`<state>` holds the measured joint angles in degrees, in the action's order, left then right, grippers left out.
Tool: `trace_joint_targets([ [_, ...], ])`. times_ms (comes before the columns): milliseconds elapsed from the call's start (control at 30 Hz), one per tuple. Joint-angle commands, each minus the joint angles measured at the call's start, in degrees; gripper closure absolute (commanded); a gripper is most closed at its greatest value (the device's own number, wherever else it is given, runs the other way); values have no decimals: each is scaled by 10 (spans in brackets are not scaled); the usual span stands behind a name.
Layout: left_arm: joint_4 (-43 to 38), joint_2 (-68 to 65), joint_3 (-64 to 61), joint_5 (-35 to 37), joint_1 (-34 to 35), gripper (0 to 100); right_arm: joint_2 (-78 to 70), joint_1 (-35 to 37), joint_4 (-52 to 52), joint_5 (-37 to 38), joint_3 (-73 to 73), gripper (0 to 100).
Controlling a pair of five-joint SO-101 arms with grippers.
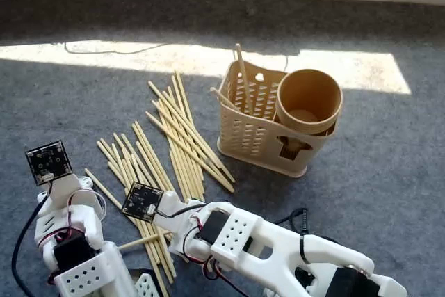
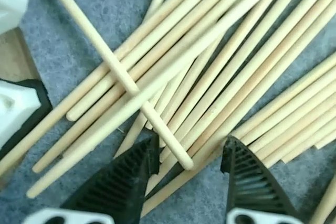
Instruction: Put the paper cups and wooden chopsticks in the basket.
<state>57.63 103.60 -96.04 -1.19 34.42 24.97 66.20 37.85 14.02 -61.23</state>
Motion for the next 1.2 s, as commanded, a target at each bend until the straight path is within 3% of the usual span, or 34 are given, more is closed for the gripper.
trace_joint_targets([
  [0, 4, 6, -11, -4, 7, 993, 8, -18, -15, 6, 20, 847],
  [233, 4, 6, -11, -4, 7, 993, 29, -17, -14, 42, 19, 900],
  [700, 4, 6, -11, -4, 7, 993, 34, -49, -11, 46, 17, 990],
  [1033, 4, 6, -11, -4, 7, 993, 41, -87, 107, 46, 24, 992],
  [1167, 3, 6, -11, -4, 6, 993, 109, -116, 138, 46, 20, 992],
])
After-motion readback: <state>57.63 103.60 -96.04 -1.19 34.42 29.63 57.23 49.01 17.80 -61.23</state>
